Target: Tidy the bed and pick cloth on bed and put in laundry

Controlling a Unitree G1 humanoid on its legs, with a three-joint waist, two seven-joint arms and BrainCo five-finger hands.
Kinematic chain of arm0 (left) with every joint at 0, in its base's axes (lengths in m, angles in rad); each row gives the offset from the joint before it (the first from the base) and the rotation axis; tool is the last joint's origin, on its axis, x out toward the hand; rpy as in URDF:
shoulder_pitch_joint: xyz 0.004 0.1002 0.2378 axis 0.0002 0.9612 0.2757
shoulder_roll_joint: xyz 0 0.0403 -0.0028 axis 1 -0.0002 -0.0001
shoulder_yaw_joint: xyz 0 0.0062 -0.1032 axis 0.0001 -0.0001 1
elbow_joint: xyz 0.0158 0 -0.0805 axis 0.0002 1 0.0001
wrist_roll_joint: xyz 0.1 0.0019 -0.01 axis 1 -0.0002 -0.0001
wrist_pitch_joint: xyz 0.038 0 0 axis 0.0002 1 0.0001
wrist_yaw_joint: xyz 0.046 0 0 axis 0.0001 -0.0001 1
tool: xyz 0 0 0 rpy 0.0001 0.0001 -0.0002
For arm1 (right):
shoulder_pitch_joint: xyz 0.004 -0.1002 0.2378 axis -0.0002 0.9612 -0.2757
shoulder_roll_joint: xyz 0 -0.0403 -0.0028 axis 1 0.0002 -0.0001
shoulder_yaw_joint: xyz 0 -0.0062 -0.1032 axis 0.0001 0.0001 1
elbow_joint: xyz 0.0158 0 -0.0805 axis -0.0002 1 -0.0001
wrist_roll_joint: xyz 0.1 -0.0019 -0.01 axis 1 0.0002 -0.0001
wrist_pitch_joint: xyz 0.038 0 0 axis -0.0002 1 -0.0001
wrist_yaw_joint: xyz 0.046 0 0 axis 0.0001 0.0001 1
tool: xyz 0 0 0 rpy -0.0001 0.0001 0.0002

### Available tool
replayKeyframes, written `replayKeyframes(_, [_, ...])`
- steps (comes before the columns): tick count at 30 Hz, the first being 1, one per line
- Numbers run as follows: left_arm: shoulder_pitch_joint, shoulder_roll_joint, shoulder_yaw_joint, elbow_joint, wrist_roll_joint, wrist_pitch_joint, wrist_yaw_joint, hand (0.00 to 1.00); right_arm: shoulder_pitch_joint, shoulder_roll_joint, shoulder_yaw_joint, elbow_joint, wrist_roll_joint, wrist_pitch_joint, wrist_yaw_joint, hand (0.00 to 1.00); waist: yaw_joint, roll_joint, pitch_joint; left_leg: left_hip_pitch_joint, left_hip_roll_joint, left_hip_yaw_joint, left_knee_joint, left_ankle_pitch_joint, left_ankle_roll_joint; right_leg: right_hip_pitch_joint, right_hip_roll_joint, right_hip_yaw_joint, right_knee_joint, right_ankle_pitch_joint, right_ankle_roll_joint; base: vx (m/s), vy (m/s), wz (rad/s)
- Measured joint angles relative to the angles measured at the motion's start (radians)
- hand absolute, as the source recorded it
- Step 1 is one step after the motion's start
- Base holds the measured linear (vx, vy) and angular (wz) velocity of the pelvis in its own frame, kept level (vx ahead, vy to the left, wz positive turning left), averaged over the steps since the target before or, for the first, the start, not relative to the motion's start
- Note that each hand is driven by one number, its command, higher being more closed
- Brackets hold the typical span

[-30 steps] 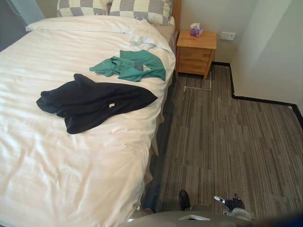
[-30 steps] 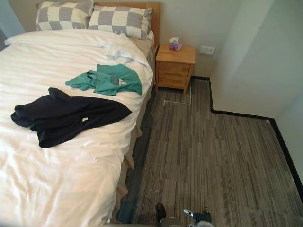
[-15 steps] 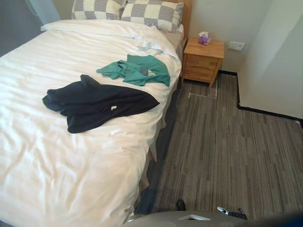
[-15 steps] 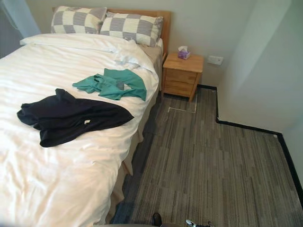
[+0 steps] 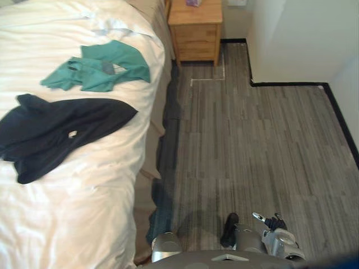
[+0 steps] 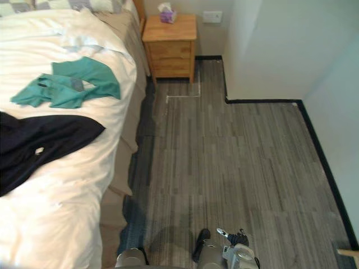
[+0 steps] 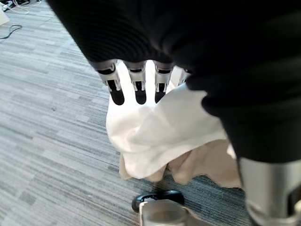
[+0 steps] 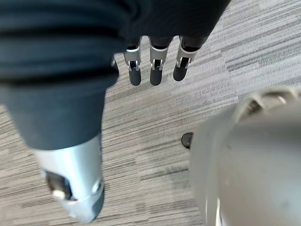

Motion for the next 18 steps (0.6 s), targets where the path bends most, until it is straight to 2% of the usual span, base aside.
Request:
replayKeyframes(1, [0.001,-0.001,-0.001,-0.002,0.000,-0.003,0.000,0.00,0.011,-0.002,0.002,0.016,-0.013,0.000,0.000,0.00,-0.004,-0.001,0.000,0.008,0.004,-0.001,0.000,0.021,0.001,0.021,0.008,-0.004,-0.018,0.003,-0.002,-0.10,-0.145,0.37])
replayKeyframes(3, [0.002,-0.029,-0.004,-0.008,-0.030,-0.024,-0.001,0.00,0.015,-0.011,0.014,0.025,-0.038,0.001,0.005,0.00,-0.007,-0.012,0.005,0.011,0.003,-0.001,0.038,0.054,0.042,0.068,0.016,-0.006,-0.072,0.010,0.013,-0.10,-0.141,0.11])
replayKeyframes(5, [-0.006,-0.061,-0.029,-0.015,-0.057,-0.049,-0.006,0.00,0.012,-0.027,0.041,0.031,-0.065,-0.002,0.004,0.00,-0.005,-0.001,-0.001,-0.013,-0.028,-0.048,0.063,0.055,0.058,0.094,0.023,-0.006,-0.149,0.028,0.034,-0.05,-0.047,-0.07])
replayKeyframes(7, [-0.009,-0.061,-0.071,-0.042,-0.062,-0.078,-0.032,0.00,0.003,-0.040,0.052,0.038,-0.066,-0.003,0.002,0.00,0.005,-0.001,-0.002,-0.041,-0.119,-0.173,0.071,-0.015,0.051,0.110,0.025,0.008,-0.217,0.067,0.033,-0.03,0.047,-0.17])
replayKeyframes(8, [-0.019,-0.050,-0.089,-0.051,-0.065,-0.087,-0.041,0.00,0.004,-0.044,0.060,0.038,-0.065,-0.003,-0.002,0.00,0.013,-0.003,-0.001,-0.052,-0.197,-0.230,0.070,-0.061,0.054,0.114,0.025,0.026,-0.256,0.117,0.017,-0.05,0.079,-0.12])
replayKeyframes(9, [-0.025,-0.049,-0.097,-0.051,-0.066,-0.089,-0.046,0.00,0.006,-0.044,0.061,0.038,-0.065,-0.003,-0.002,0.00,0.017,0.002,-0.004,-0.047,-0.233,-0.235,0.038,-0.066,0.060,0.119,0.029,0.028,-0.269,0.141,0.009,-0.05,0.104,-0.04])
replayKeyframes(11, [-0.047,-0.049,-0.112,-0.051,-0.067,-0.091,-0.051,0.00,0.014,-0.038,0.059,0.046,-0.065,-0.003,-0.002,0.00,0.013,0.018,-0.014,0.000,-0.219,-0.153,-0.045,-0.087,0.111,0.134,0.059,0.023,-0.304,0.181,0.013,0.00,0.100,-0.05])
replayKeyframes(12, [-0.062,-0.031,-0.123,-0.051,-0.067,-0.091,-0.055,0.00,0.010,-0.010,0.058,0.055,-0.065,-0.001,-0.001,0.00,0.020,0.006,-0.015,0.020,-0.221,-0.126,-0.076,-0.091,0.135,0.172,0.076,0.025,-0.382,0.225,0.018,0.02,0.089,-0.32])
replayKeyframes(13, [-0.073,-0.019,-0.128,-0.051,-0.067,-0.090,-0.056,0.00,0.004,0.013,0.056,0.050,-0.065,-0.001,-0.001,0.00,0.022,-0.010,-0.017,0.029,-0.226,-0.115,-0.094,-0.088,0.139,0.180,0.075,0.026,-0.404,0.244,0.017,0.01,0.083,-0.29])
replayKeyframes(14, [-0.082,-0.014,-0.134,-0.050,-0.062,-0.086,-0.056,0.00,0.007,0.023,0.054,0.043,-0.065,-0.002,-0.001,0.00,0.016,-0.012,-0.019,0.046,-0.233,-0.118,-0.113,-0.078,0.139,0.188,0.072,0.026,-0.404,0.245,0.016,0.04,0.092,-0.02])
replayKeyframes(16, [-0.117,-0.014,-0.167,-0.050,-0.023,-0.080,-0.056,0.00,0.029,0.033,0.016,0.032,-0.060,-0.003,-0.004,0.00,-0.009,-0.003,-0.030,0.081,-0.246,-0.139,-0.144,-0.070,0.141,0.215,0.063,0.006,-0.404,0.245,0.015,0.10,0.122,0.24])
replayKeyframes(18, [-0.148,-0.018,-0.180,-0.050,0.013,-0.079,-0.054,0.00,0.032,0.036,0.001,0.032,-0.057,-0.004,-0.004,0.00,-0.011,0.003,-0.032,0.090,-0.247,-0.148,-0.147,-0.072,0.138,0.226,0.061,-0.002,-0.404,0.245,0.014,0.06,0.063,0.15])
